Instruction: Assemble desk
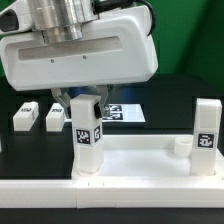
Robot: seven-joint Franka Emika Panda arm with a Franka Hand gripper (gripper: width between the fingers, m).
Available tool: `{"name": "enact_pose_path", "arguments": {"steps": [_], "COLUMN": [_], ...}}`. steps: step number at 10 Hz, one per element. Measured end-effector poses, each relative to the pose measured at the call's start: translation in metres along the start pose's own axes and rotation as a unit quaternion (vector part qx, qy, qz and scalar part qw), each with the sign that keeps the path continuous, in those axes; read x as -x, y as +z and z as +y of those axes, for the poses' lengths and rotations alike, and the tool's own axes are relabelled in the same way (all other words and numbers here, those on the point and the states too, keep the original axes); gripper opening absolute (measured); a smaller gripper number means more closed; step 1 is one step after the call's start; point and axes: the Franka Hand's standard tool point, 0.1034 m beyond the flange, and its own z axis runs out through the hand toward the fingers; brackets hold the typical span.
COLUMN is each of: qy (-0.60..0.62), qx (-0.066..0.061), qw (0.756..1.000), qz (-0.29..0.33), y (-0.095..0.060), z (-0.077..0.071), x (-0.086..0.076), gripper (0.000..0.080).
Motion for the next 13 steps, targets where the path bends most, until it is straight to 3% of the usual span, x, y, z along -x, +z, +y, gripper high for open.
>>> {"name": "enact_pose_path", "arguments": {"steps": [1, 3, 5, 6, 7, 8, 10, 11, 12, 13], "qy": [0.018, 0.205, 0.366, 0.408, 0.455, 0.469, 0.426, 0.332, 0.242, 0.202], "qx": [-0.001, -0.024, -0.064, -0.07, -0.069, -0.068, -0.066, -0.059, -0.056, -0.056], "qw": [1.0, 0.978, 0.928, 0.91, 0.888, 0.881, 0.902, 0.941, 0.969, 0.978], "qz": [0.0, 0.018, 0.005, -0.001, -0.007, -0.009, -0.007, -0.011, -0.005, -0.003], "y": [0.0, 0.001, 0.001, 0.001, 0.003, 0.004, 0.004, 0.003, 0.002, 0.002], "z": [0.0, 0.001, 0.004, 0.003, -0.004, -0.008, -0.007, -0.006, -0.006, -0.006], "x": [0.0, -0.001, -0.001, 0.0, 0.003, 0.006, 0.005, 0.004, 0.001, 0.001], "gripper": [0.0306, 0.0306, 0.0307, 0.0307, 0.0307, 0.0307, 0.0312, 0.0517, 0.0517, 0.0624]}}
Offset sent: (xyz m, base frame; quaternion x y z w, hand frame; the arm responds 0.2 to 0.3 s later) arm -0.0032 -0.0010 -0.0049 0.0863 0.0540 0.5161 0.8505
